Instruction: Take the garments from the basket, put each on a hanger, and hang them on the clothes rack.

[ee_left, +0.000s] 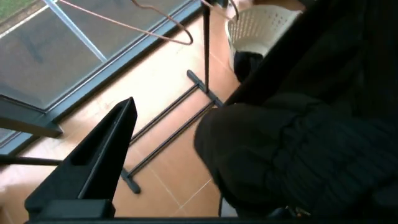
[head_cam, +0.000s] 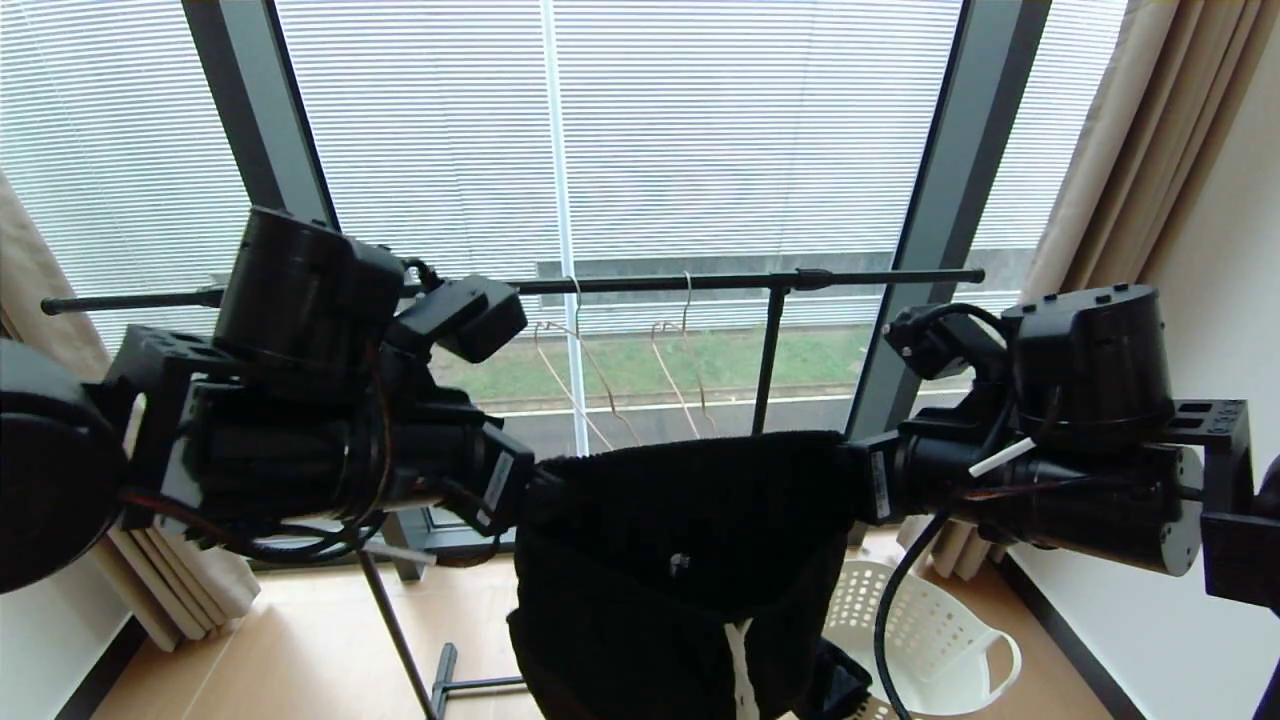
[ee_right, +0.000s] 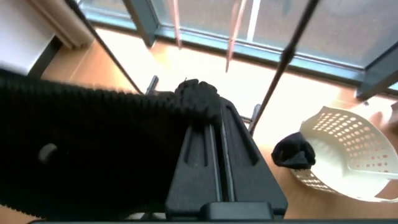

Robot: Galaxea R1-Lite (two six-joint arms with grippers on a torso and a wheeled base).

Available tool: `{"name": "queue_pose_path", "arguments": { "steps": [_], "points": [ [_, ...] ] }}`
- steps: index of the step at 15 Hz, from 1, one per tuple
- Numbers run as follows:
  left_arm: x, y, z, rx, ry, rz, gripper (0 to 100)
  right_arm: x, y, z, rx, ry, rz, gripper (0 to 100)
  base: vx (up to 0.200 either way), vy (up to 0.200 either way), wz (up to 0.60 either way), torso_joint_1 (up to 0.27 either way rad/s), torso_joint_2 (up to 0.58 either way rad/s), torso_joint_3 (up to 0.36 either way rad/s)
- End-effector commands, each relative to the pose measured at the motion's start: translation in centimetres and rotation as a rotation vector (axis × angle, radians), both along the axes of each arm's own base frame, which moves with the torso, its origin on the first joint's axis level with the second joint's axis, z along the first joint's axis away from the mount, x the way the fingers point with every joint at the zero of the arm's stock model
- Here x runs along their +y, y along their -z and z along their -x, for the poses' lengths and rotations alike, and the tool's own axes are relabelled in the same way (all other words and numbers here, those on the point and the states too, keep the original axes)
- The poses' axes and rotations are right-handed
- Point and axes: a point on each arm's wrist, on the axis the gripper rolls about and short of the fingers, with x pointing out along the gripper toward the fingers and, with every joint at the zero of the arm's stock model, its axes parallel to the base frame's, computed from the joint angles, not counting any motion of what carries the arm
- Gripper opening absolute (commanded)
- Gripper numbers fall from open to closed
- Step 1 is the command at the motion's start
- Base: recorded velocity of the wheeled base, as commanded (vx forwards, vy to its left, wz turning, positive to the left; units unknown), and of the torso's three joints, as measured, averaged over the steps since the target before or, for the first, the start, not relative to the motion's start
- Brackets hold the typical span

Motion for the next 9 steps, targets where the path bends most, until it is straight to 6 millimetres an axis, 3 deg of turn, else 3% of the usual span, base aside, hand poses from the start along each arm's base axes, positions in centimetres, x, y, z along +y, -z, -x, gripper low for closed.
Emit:
{"name": "queue_pose_path", "arguments": {
  "steps": [1, 5, 9],
  "points": [
    [3.2, -0.3, 2.8, 0.004, 0.157, 0.070, 100, -1.1, -1.2, 0.3, -0.037, 0.032, -0.022, 0, 0.000, 0.000, 0.00, 0.000, 0.00, 0.000],
    [4.7, -0.8, 1.7, 0.106, 0.221, 0.255, 100, -1.8, -1.5, 0.2, -0.044, 0.077, -0.068, 0, 0.000, 0.000, 0.00, 0.000, 0.00, 0.000],
    [3.6, 0.8, -2.0, 0.120, 0.012, 0.135, 100, -2.9, -1.6, 1.3, -0.070, 0.103, -0.098, 0, 0.000, 0.000, 0.00, 0.000, 0.00, 0.000]
  ]
}}
